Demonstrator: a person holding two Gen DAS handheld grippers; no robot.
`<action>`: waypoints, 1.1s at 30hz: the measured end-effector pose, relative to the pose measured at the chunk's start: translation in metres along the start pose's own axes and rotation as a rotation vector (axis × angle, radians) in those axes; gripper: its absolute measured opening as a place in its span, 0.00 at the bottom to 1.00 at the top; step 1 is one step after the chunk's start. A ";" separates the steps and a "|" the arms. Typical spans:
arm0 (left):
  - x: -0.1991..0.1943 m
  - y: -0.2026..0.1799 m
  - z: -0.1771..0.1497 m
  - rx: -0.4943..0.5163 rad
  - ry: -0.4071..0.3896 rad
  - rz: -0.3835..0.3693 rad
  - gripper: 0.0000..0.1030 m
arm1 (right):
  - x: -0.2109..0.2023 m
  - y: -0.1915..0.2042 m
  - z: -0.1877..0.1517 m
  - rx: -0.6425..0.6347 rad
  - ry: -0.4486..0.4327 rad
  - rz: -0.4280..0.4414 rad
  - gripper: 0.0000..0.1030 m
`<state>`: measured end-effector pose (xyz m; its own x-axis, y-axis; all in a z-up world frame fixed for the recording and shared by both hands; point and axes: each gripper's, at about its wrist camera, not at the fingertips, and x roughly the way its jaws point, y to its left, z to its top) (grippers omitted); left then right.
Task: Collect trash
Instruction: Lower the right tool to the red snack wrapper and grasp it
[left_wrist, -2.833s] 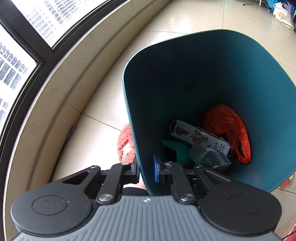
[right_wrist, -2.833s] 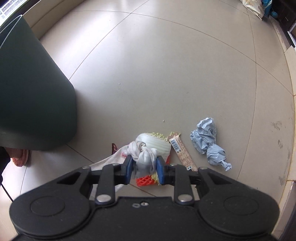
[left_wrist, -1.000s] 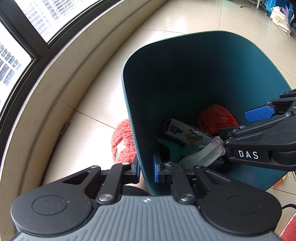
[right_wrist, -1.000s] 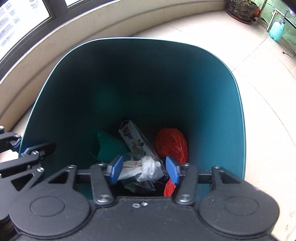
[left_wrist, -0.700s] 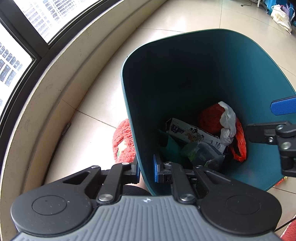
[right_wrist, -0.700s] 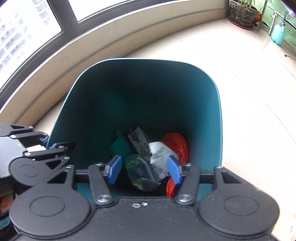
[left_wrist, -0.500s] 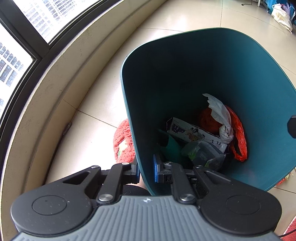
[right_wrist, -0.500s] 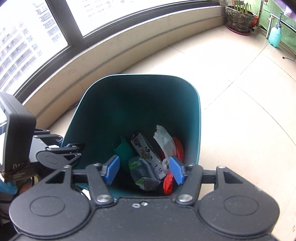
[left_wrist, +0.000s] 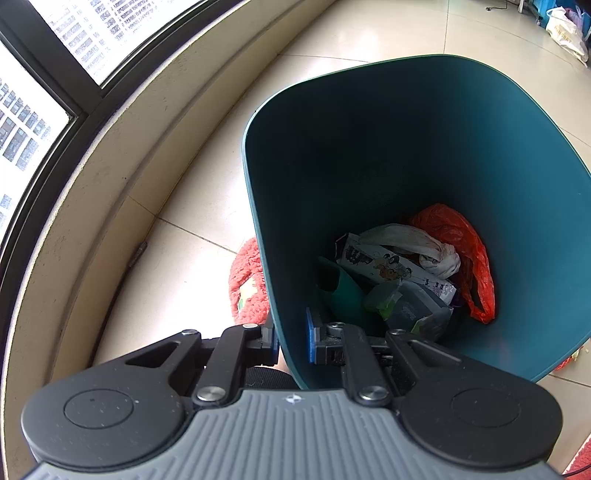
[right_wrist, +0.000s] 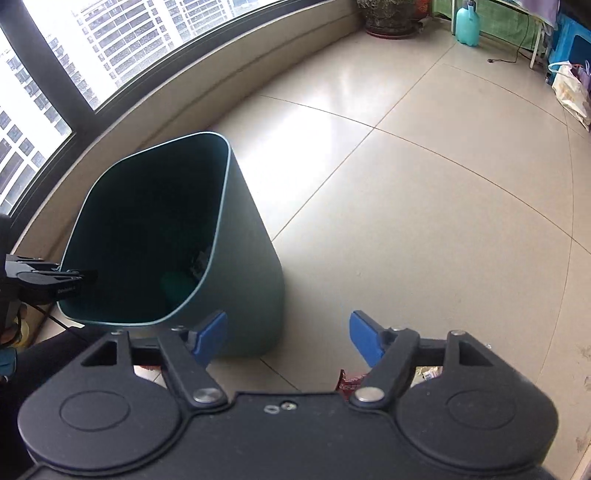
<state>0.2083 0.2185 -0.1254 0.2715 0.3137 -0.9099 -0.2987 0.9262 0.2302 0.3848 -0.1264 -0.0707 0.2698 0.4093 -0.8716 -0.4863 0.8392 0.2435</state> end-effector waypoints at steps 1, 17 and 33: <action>0.000 0.000 0.000 0.000 0.000 0.001 0.13 | 0.006 -0.010 -0.004 0.018 0.014 -0.005 0.76; 0.001 0.001 0.001 0.000 0.007 -0.002 0.13 | 0.153 -0.121 -0.080 0.305 0.250 -0.167 0.92; 0.005 0.000 0.002 0.004 0.022 -0.008 0.13 | 0.206 -0.129 -0.094 0.290 0.282 -0.227 0.79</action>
<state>0.2116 0.2202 -0.1291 0.2532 0.3018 -0.9191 -0.2926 0.9295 0.2246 0.4247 -0.1838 -0.3218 0.0868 0.1240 -0.9885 -0.1774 0.9783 0.1071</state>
